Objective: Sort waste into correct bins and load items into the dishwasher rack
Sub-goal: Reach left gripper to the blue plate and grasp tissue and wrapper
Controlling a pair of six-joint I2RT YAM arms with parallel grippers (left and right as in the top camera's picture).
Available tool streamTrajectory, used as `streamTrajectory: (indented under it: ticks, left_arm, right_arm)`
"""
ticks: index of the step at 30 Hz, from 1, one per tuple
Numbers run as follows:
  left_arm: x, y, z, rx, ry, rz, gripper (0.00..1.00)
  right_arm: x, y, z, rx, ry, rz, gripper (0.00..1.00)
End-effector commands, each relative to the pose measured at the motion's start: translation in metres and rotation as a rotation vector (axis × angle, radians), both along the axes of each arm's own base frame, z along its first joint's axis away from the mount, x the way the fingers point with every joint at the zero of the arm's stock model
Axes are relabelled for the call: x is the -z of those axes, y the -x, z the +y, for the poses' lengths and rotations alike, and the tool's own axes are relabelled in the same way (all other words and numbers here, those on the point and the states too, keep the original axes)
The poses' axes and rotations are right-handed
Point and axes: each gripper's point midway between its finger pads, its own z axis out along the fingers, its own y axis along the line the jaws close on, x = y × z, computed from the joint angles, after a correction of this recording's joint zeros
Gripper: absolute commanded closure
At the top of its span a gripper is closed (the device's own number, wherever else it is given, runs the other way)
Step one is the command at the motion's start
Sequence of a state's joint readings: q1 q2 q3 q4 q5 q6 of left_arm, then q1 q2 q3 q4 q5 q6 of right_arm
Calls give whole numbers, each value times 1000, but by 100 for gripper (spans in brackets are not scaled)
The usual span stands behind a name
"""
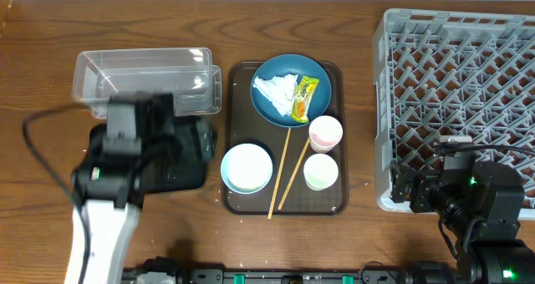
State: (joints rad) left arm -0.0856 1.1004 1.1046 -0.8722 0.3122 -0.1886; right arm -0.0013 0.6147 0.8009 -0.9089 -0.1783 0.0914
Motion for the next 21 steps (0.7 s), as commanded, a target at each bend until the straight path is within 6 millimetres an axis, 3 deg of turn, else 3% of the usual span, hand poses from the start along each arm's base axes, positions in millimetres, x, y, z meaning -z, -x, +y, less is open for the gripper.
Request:
streamTrajectory:
  ticks: [1,6,11,15,21]
  left_arm:
    - [-13,-37,-21,80,-10,-23,5]
    - [-4,-94,-59,193,-72,-44,5]
    - [36,-133,-110,301,-88,-62,5]
    - [79,-151,-140,350,-90,-47,5]
    - [134,-161,-170,399,-96,-19,5]
  right_arm:
    - [-9,-1,2,-6,0,-23,1]
    - [-9,-1,2,-6,0,-22,1]
    - [-9,-1,2,-6,0,-22,1]
    - [-9,0,2,-6,0,-18,1]
    - [-8,1,2,-6,0,-14,1]
